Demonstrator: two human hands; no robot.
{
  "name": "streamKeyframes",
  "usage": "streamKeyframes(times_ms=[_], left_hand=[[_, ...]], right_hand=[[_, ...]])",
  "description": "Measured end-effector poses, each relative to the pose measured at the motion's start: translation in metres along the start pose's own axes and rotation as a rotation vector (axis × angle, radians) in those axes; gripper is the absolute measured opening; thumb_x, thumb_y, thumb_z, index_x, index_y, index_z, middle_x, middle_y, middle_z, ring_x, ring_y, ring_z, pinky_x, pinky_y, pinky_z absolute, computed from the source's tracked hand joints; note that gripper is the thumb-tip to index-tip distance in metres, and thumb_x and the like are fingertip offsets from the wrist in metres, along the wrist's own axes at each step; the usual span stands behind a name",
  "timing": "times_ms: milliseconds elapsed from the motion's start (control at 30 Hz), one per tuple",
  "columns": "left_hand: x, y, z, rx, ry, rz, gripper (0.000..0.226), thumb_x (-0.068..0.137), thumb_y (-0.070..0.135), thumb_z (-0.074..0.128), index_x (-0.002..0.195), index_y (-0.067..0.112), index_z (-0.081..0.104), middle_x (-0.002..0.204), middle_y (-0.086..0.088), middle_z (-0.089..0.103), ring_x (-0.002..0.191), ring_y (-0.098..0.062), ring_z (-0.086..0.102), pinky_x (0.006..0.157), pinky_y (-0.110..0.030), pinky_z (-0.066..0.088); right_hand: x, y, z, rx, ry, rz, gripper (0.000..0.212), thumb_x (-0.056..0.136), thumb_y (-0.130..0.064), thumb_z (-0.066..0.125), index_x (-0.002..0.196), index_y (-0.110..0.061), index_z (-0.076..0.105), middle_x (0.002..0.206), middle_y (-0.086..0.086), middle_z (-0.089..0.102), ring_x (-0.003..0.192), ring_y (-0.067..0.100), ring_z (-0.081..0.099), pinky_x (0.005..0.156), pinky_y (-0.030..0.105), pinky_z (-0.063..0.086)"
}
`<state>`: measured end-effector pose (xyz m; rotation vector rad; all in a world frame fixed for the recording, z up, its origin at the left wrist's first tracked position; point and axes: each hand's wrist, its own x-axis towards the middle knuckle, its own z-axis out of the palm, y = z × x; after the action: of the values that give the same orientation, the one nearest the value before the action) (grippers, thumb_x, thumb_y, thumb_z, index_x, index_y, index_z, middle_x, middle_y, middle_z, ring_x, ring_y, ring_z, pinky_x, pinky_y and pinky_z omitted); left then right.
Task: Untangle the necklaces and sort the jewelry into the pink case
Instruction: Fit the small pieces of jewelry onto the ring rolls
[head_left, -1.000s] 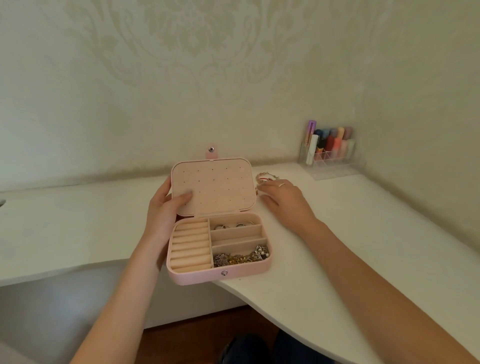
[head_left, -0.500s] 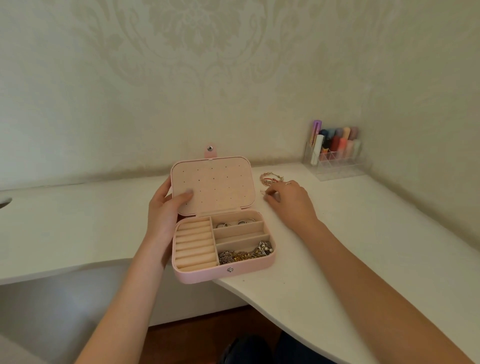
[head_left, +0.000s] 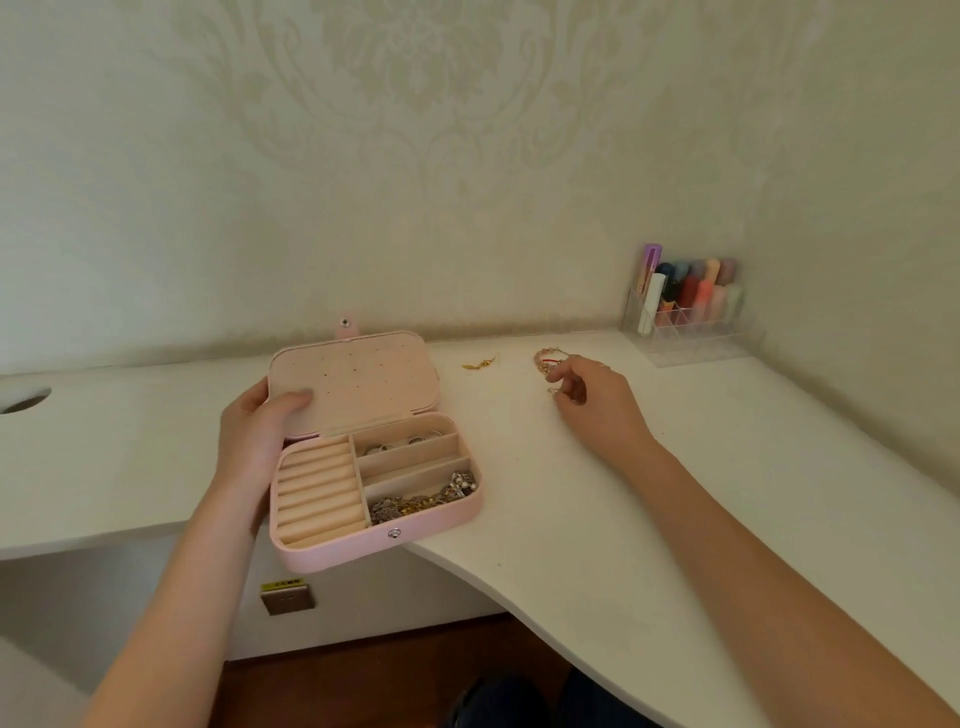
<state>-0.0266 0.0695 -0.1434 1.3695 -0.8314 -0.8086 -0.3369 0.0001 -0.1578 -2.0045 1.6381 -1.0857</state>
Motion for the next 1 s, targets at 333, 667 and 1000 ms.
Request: streamKeyframes(times_ms=[333,667,1000], left_hand=[[0.008,-0.007,-0.003,0.364,-0.025,0.082,0.017,0.087,0.020,0.058,0.096,0.009,0.067,0.086,-0.008,0.067,0.084,-0.030,0.061,0.066,-0.033,0.041],[0.004,-0.002,0.000,0.706,0.026,0.134,0.043,0.087,0.028,0.060,0.125,0.008,0.056,0.126,-0.013,0.059,0.123,-0.033,0.048,0.105,-0.037,0.032],[-0.035,0.036,0.019,0.151,-0.417,0.245,0.015,0.080,0.010,0.072,0.093,0.018,0.073,0.085,-0.003,0.075,0.083,-0.013,0.070,0.080,-0.025,0.056]], right_hand=[[-0.009,-0.043,0.002,0.651,-0.114,0.128,0.017,0.087,0.004,0.056,0.091,-0.007,0.068,0.084,0.006,0.058,0.062,0.009,0.065,0.078,0.027,0.057],[-0.020,-0.086,0.016,0.969,-0.332,0.128,0.013,0.088,0.003,0.059,0.094,-0.003,0.068,0.069,0.005,0.058,0.060,0.010,0.058,0.069,0.021,0.053],[-0.026,-0.121,0.040,1.008,-0.429,0.094,0.012,0.087,0.002,0.061,0.096,-0.003,0.068,0.073,0.008,0.062,0.064,0.015,0.058,0.072,0.024,0.052]])
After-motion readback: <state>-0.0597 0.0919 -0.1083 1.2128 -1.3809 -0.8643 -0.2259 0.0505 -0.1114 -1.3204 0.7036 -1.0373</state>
